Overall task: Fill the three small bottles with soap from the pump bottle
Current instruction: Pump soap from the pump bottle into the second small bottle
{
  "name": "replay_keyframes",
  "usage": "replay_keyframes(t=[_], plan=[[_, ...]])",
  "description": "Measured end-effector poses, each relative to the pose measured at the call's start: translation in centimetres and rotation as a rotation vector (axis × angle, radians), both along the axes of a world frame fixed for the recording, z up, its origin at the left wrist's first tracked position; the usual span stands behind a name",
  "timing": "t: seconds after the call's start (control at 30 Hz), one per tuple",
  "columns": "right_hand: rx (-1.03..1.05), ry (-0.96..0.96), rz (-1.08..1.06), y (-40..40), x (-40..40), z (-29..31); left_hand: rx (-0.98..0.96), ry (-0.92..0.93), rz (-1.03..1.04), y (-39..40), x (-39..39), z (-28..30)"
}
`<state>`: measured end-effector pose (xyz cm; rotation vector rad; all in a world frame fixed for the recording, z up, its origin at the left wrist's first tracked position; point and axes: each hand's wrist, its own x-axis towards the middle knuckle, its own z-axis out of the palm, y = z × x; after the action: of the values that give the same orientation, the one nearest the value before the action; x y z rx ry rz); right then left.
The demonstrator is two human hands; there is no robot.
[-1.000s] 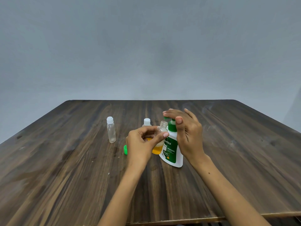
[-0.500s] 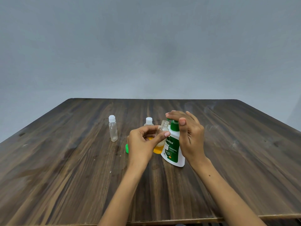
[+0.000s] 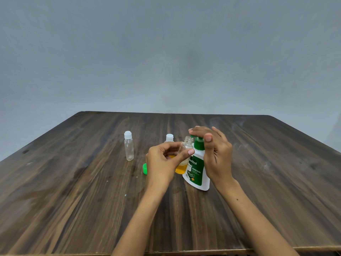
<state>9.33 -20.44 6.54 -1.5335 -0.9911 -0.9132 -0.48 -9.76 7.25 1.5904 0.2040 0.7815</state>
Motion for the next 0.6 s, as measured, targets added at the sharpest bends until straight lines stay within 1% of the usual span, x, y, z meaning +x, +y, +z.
replay_keyframes(t=[0.13,0.37,0.6], plan=[[-0.012,-0.013,-0.010,-0.08,0.01,0.49,-0.005,-0.001,0.009,0.04,-0.05,0.03],[0.029,0.009,-0.010,0.20,-0.07,-0.38,-0.013,0.007,0.009,-0.06,-0.01,-0.20],[0.018,-0.011,-0.016,0.27,0.11,0.41,-0.018,0.007,0.013,0.12,-0.04,-0.31]])
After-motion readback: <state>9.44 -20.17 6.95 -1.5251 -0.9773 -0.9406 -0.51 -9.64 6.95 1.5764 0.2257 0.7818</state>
